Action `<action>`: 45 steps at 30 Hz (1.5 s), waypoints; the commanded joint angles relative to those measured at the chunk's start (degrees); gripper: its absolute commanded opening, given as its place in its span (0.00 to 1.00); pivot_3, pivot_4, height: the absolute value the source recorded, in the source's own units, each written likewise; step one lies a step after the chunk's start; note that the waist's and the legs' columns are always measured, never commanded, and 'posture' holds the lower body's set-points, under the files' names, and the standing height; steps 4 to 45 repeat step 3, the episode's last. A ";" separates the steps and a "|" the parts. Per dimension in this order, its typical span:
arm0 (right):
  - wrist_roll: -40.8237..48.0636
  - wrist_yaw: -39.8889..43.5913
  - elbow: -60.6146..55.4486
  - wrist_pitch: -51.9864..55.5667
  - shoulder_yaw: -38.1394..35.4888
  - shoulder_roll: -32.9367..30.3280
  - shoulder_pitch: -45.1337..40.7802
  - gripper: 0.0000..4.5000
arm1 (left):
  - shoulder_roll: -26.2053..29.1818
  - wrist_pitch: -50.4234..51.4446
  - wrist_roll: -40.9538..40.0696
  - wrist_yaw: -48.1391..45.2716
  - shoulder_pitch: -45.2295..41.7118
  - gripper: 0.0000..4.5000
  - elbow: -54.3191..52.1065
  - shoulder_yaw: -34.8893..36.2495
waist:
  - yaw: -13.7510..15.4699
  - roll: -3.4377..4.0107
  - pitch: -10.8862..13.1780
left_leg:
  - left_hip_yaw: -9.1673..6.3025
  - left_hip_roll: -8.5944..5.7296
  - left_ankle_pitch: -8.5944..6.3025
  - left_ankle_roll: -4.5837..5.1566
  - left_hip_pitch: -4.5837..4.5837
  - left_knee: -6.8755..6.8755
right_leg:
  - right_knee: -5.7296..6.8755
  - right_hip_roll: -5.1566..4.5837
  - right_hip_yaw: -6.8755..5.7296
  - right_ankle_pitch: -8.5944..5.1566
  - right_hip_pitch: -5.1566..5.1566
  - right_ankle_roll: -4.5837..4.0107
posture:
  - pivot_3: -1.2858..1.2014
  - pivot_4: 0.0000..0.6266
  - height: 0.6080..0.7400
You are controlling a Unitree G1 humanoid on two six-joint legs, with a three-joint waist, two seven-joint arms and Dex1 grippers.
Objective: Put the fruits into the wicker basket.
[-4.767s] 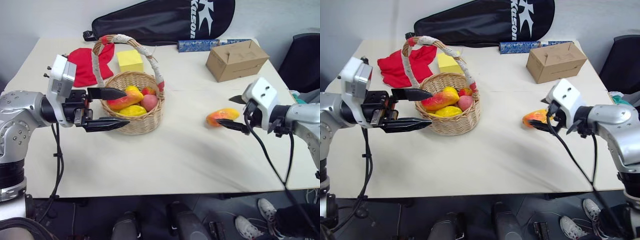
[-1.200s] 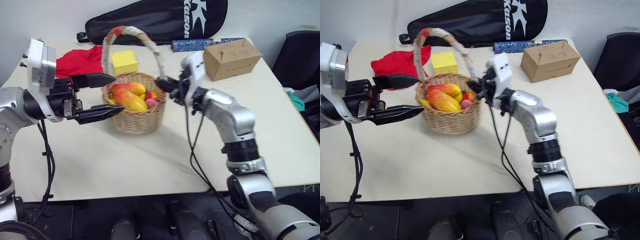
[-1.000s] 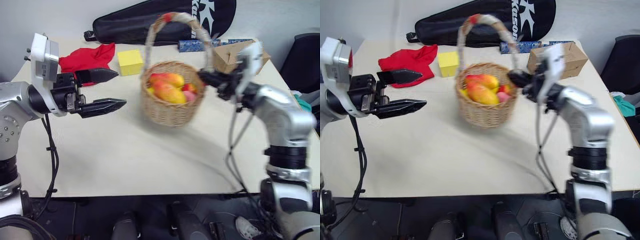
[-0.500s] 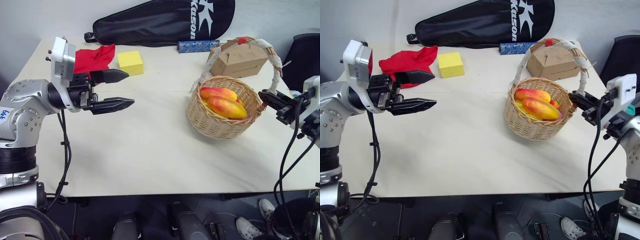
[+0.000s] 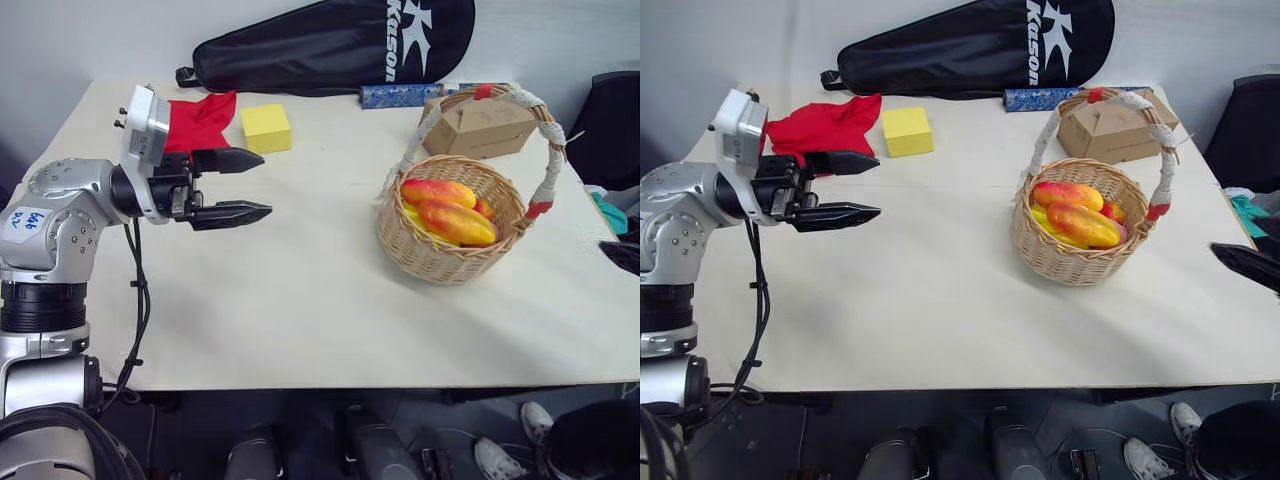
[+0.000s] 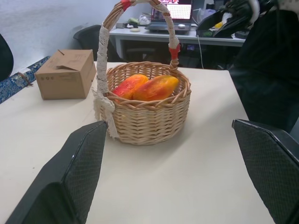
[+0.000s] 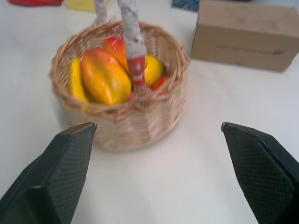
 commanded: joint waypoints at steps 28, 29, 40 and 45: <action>-0.15 6.49 0.21 1.95 -6.58 -2.83 3.11 0.99 | 1.16 -1.24 0.67 -1.90 -1.82 1.00 1.83 1.59 | -0.23 0.00 0.00 | 0.00 0.04 0.00 -0.01 0.01 0.00 | -0.01 0.03 0.00 0.01 0.01 0.01 | 0.52 0.24 1.00; -0.15 6.49 0.21 1.95 -6.58 -2.83 3.11 0.99 | 1.16 -1.24 0.67 -1.90 -1.82 1.00 1.83 1.59 | -0.23 0.00 0.00 | 0.00 0.04 0.00 -0.01 0.01 0.00 | -0.01 0.03 0.00 0.01 0.01 0.01 | 0.52 0.24 1.00; -0.15 6.49 0.21 1.95 -6.58 -2.83 3.11 0.99 | 1.16 -1.24 0.67 -1.90 -1.82 1.00 1.83 1.59 | -0.23 0.00 0.00 | 0.00 0.04 0.00 -0.01 0.01 0.00 | -0.01 0.03 0.00 0.01 0.01 0.01 | 0.52 0.24 1.00; -0.15 6.49 0.21 1.95 -6.58 -2.83 3.11 0.99 | 1.16 -1.24 0.67 -1.90 -1.82 1.00 1.83 1.59 | -0.23 0.00 0.00 | 0.00 0.04 0.00 -0.01 0.01 0.00 | -0.01 0.03 0.00 0.01 0.01 0.01 | 0.52 0.24 1.00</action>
